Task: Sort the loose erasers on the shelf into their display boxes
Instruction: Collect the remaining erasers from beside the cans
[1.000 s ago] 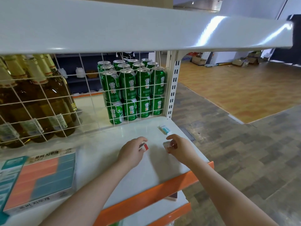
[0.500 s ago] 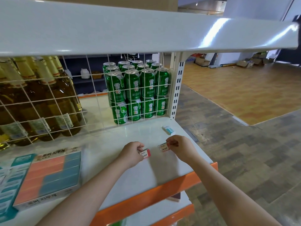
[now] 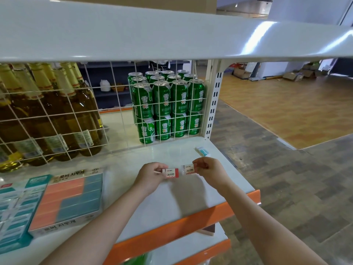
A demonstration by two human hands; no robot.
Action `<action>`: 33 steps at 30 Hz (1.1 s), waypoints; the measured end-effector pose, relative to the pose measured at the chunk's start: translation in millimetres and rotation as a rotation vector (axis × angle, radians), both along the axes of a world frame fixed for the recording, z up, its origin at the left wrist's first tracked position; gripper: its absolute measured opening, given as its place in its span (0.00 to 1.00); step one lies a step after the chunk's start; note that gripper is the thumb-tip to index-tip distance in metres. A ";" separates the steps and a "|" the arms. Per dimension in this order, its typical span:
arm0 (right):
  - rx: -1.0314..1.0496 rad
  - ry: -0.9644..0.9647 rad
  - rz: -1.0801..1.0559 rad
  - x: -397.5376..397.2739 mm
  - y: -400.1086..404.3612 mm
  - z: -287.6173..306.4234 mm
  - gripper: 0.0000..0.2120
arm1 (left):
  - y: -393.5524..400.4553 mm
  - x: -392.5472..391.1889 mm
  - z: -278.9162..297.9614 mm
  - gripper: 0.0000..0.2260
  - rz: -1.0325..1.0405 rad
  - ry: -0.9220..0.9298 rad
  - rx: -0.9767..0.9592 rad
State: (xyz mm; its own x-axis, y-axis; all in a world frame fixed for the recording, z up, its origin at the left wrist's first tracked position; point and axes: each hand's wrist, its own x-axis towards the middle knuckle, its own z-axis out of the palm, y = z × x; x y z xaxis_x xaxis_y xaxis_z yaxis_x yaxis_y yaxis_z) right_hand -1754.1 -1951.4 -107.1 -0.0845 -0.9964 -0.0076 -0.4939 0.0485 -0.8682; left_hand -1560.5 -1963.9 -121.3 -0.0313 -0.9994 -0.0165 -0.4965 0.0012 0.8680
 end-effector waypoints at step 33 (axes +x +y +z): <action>-0.068 -0.175 0.033 220.2 9.3 32.5 0.09 | 40.2 221.9 49.8 0.11 0.092 -0.136 -0.125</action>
